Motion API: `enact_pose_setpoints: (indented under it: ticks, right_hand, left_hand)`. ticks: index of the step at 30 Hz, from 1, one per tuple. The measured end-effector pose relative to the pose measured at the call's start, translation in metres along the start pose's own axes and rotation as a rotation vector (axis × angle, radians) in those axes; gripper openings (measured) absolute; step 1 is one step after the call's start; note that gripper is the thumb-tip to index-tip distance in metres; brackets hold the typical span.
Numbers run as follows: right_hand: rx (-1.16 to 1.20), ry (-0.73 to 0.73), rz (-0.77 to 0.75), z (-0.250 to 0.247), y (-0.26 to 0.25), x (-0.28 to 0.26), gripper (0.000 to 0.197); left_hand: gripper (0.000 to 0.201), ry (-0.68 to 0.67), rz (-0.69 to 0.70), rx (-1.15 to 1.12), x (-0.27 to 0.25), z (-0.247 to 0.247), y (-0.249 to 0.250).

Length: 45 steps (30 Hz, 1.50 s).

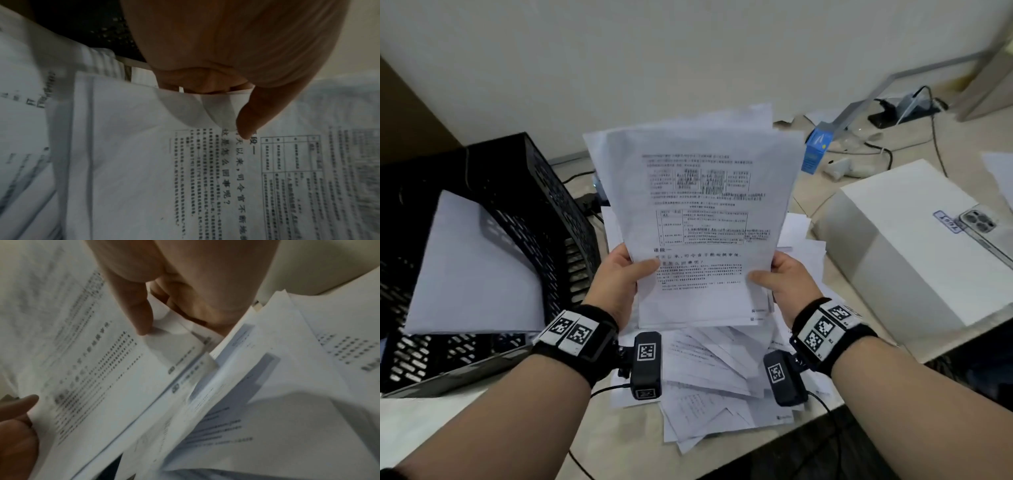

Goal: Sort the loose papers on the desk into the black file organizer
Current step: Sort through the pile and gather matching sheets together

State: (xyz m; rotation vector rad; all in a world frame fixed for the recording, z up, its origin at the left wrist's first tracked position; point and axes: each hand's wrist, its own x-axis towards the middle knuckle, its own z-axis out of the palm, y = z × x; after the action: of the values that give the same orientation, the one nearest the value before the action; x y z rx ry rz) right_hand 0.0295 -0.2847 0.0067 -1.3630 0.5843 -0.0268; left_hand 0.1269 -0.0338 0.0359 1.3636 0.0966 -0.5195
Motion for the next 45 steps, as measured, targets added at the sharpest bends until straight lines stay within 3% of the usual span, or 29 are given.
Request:
enact_pose_setpoints:
  ticks: [4,10,17,21,24,27,30,33,37,40,45]
  right_hand:
    - [-0.118,-0.049,0.030,-0.004,0.010,-0.006,0.025]
    - [-0.184,-0.046,0.078,-0.016,0.028,-0.018,0.014]
    - [-0.225,-0.202,0.159,-0.019,0.027,-0.018,0.027]
    - [-0.376,-0.206,0.138,-0.021,0.027,-0.026,0.021]
    - [-0.326,-0.149,0.116,-0.021,0.030,-0.025,0.029]
    - [-0.277,-0.170,0.107,-0.017,0.024,-0.025,0.017]
    - [-0.247,-0.246,0.135,-0.015,0.022,-0.023,0.030]
    - [-0.205,-0.320,0.190,-0.015,0.026,-0.022,0.052]
    - [-0.211,-0.426,0.283,-0.013,0.028,-0.032,0.045]
    - [-0.291,-0.374,0.336,-0.011,0.026,-0.033,0.037]
    - [-0.263,-0.483,0.451,-0.005,0.020,-0.029,0.052]
  left_hand:
    - [0.018,0.017,-0.014,0.163,-0.008,0.001,-0.008]
    - [0.019,-0.049,-0.056,0.292,-0.018,0.001,-0.031]
    - [0.010,0.177,-0.015,0.044,-0.009,0.008,-0.019]
    - [0.009,0.278,0.010,-0.120,-0.005,-0.004,-0.010]
    - [0.014,0.213,0.003,-0.170,-0.013,-0.004,-0.004]
    - [0.025,0.087,-0.100,-0.132,-0.025,0.003,-0.002]
    - [0.029,0.123,-0.167,-0.076,-0.030,0.002,-0.010]
    - [0.027,0.234,-0.139,-0.089,-0.031,-0.002,-0.014]
    - [0.018,0.288,-0.088,-0.087,-0.031,-0.005,-0.014]
    - [0.019,0.282,-0.041,-0.070,-0.035,-0.004,-0.012]
    - [0.024,0.237,0.056,-0.061,-0.051,-0.006,0.010]
